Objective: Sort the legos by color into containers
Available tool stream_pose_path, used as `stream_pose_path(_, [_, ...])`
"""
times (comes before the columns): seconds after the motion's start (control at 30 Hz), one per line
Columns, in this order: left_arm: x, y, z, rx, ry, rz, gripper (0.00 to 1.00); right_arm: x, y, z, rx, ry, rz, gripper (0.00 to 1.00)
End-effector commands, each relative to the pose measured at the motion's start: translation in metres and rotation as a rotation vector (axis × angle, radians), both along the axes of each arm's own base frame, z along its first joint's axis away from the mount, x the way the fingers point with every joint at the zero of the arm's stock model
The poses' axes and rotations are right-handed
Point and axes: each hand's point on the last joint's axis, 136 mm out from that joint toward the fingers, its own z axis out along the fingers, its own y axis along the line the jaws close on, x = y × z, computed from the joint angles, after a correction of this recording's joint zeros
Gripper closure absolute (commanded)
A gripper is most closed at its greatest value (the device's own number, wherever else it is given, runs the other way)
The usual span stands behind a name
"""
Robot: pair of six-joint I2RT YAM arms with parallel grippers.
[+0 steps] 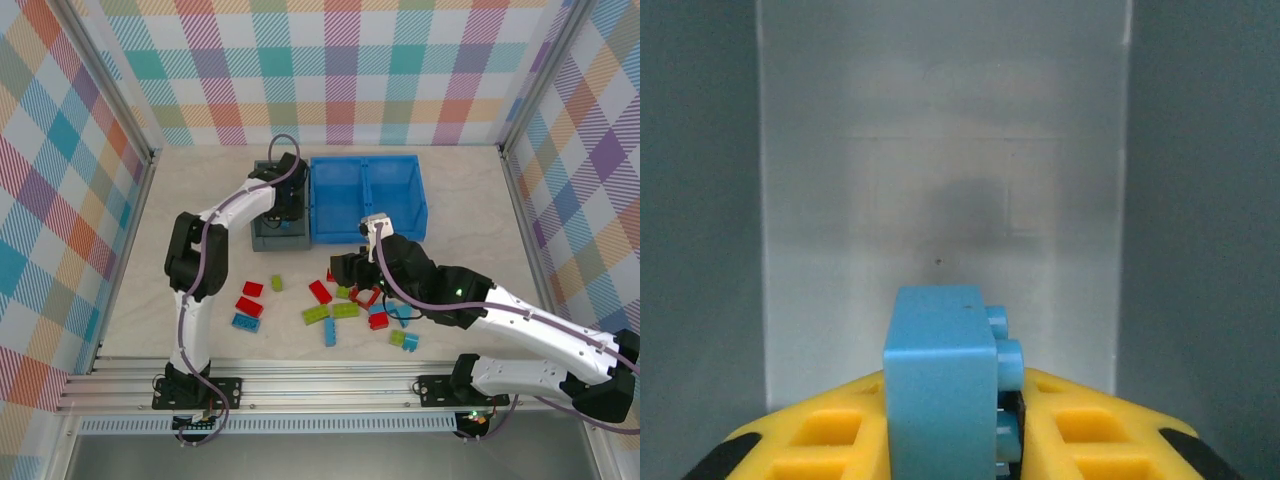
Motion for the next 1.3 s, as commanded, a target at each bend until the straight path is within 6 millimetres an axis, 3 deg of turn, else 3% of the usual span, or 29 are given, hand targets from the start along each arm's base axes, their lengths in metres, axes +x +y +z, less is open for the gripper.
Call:
stream_pose_path(0.0, [0.005, -0.004, 0.008, -0.039, 0.000, -0.007, 0.62, 0.003, -0.011, -0.010, -0.005, 0.036, -0.045, 0.29])
stream_pose_path(0.07, [0.004, -0.004, 0.010, -0.044, -0.001, -0.001, 0.52, 0.005, -0.019, -0.018, -0.023, 0.067, -0.078, 0.30])
stream_pose_path(0.2, [0.001, -0.003, 0.035, -0.064, -0.046, 0.001, 0.47, 0.008, -0.037, -0.028, -0.059, 0.127, -0.152, 0.31])
stream_pose_path(0.43, [-0.019, -0.007, 0.121, -0.136, -0.202, -0.009, 0.32, 0.017, -0.090, -0.046, -0.162, 0.286, -0.360, 0.32])
stream_pose_path(0.6, [-0.064, -0.032, 0.174, -0.222, -0.307, -0.092, 0.23, 0.020, -0.122, -0.060, -0.199, 0.409, -0.474, 0.32])
stream_pose_path(0.7, [-0.112, -0.073, 0.194, -0.322, -0.341, -0.230, 0.18, 0.019, -0.147, -0.083, -0.236, 0.522, -0.574, 0.29])
stream_pose_path(0.83, [-0.190, -0.120, 0.188, -0.416, -0.348, -0.381, 0.15, 0.020, -0.173, -0.126, -0.218, 0.683, -0.643, 0.28])
stream_pose_path(1.0, [-0.265, -0.144, 0.164, -0.487, -0.362, -0.445, 0.12, 0.022, -0.191, -0.179, -0.158, 0.855, -0.685, 0.28])
stream_pose_path(1.13, [-0.300, -0.153, 0.151, -0.502, -0.376, -0.477, 0.12, 0.025, -0.192, -0.208, -0.156, 0.936, -0.687, 0.29])
stream_pose_path(1.27, [-0.311, -0.151, 0.139, -0.478, -0.371, -0.468, 0.13, 0.027, -0.194, -0.233, -0.166, 0.992, -0.700, 0.31])
